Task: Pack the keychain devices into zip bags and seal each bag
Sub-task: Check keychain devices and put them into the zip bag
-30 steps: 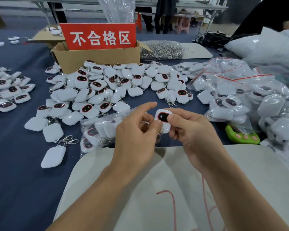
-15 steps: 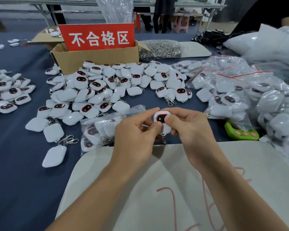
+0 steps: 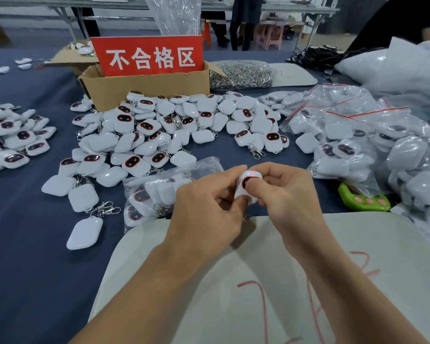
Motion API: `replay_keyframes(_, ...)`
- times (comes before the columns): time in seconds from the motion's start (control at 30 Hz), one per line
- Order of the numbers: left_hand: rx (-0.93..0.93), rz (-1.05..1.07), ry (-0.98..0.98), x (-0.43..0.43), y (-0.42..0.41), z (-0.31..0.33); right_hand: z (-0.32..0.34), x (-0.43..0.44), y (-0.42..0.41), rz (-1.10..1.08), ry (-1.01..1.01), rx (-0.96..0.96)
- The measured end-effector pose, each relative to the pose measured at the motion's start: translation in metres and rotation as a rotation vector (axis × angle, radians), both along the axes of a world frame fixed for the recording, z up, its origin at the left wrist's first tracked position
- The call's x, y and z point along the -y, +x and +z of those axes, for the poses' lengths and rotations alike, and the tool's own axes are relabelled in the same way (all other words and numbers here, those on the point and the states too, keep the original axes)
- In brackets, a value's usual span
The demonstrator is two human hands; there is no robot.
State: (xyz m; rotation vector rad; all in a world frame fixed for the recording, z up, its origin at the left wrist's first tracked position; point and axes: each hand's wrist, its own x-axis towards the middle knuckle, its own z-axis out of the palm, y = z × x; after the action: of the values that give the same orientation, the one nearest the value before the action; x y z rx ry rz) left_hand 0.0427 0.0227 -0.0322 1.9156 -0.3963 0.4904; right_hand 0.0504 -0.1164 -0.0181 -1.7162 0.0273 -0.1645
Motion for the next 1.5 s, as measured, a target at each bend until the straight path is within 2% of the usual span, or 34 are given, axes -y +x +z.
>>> replay_keyframes(0.07,-0.007,0.005,-0.020,0.001,0.000,0.000,0.001,0.002,0.001,0.019,0.011,-0.009)
replay_keyframes(0.2,-0.154,0.060,-0.079,0.004,0.004,-0.002,0.003,0.005,0.003,0.096,0.075,-0.028)
replay_keyframes(0.3,-0.213,-0.011,-0.064,0.001,0.008,-0.001,0.002,0.004,0.003,0.125,0.084,-0.032)
replay_keyframes(0.4,-0.243,-0.017,-0.133,-0.002,0.012,0.000,0.002,0.004,0.005,0.140,0.136,-0.076)
replay_keyframes(0.63,-0.224,-0.016,-0.103,-0.004,0.014,-0.003,0.005,0.004,0.005,0.132,0.180,-0.093)
replay_keyframes(0.77,-0.112,0.117,-0.112,-0.006,0.014,0.000,0.005,0.002,0.004,0.071,0.188,-0.056)
replay_keyframes(0.83,-0.018,0.168,-0.013,-0.006,0.011,0.000,0.003,-0.006,-0.001,0.071,0.110,-0.046)
replay_keyframes(0.93,0.059,0.127,0.146,-0.004,0.008,0.000,0.002,-0.014,-0.004,0.097,-0.038,-0.033)
replay_keyframes(0.97,0.041,0.110,0.155,-0.003,0.008,0.000,0.002,-0.013,-0.004,0.108,-0.018,-0.035)
replay_keyframes(1.1,-0.061,0.147,0.109,-0.003,0.010,0.001,0.006,-0.001,0.000,0.118,0.273,-0.091)
replay_keyframes(1.2,-0.115,0.096,0.003,-0.002,0.010,0.002,0.008,0.002,-0.001,0.115,0.333,-0.103)
replay_keyframes(1.27,-0.105,0.105,-0.035,0.000,0.009,0.004,0.008,0.004,-0.001,0.052,0.288,-0.079)
replay_keyframes(1.37,-0.041,0.173,-0.051,-0.001,0.011,0.003,0.005,0.003,0.001,-0.147,0.045,0.008)
replay_keyframes(1.5,0.131,0.276,0.066,-0.004,0.009,0.001,0.003,-0.013,-0.006,-0.041,0.024,0.024)
